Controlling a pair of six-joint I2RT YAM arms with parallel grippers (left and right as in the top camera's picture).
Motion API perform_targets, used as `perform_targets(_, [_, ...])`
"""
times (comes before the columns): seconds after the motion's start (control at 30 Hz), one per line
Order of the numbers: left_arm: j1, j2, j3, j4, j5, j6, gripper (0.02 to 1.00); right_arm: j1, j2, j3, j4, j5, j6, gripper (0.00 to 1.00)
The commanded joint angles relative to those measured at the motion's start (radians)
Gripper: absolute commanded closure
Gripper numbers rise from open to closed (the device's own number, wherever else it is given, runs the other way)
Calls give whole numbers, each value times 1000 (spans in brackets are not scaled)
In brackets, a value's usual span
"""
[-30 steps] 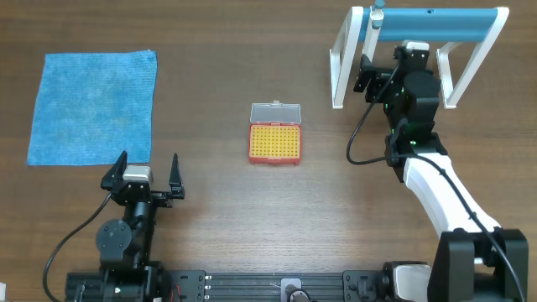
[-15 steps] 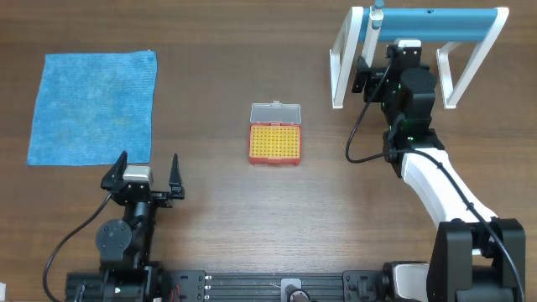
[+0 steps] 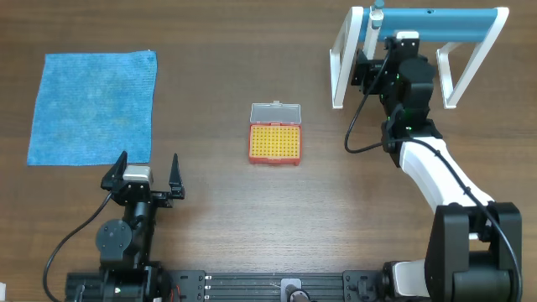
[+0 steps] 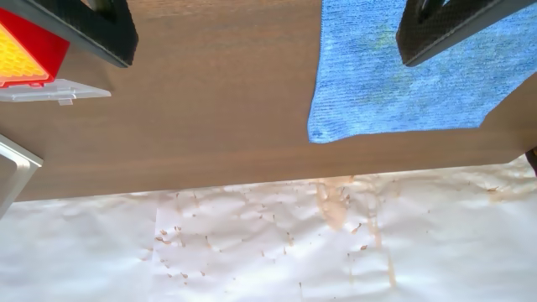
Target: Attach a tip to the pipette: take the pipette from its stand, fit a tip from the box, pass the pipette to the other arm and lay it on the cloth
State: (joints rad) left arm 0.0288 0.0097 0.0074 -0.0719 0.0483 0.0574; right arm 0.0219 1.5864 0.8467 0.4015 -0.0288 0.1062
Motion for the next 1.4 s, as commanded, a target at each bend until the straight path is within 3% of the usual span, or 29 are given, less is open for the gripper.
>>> perform_targets(0.03, [-3,-6,-2,-7,-11,-9,23,7,24,31,5,-10,-15,5])
perform_targets(0.57, [-3,-6,-2,-7,-11,-9,23,7,56,58,5,-10,-15,14])
perform_targets(0.67, [-3,-6,-2,-7,-11,-9,20,7,56,58,5,-10,-15,51])
perform_targets(0.8, [-3,-6,-2,-7,-11,-9,23,7,56,58,5,-10,-14,375])
perform_targets(0.83, [-3,-6,-2,-7,-11,-9,23,7,56,58,6,-10,-14,575])
perform_targets(0.87, [-3,-6,-2,-7,-11,-9,23,8,56,59,7,-10,-14,851])
perform_targets(0.9, [-3,-6,-2,-7,-11,-9,23,8,56,59,9,-10,-14,910])
perform_targets(1.4, [-3,-6,-2,-7,-11,-9,20,14,18,59,12,-10,-14,917])
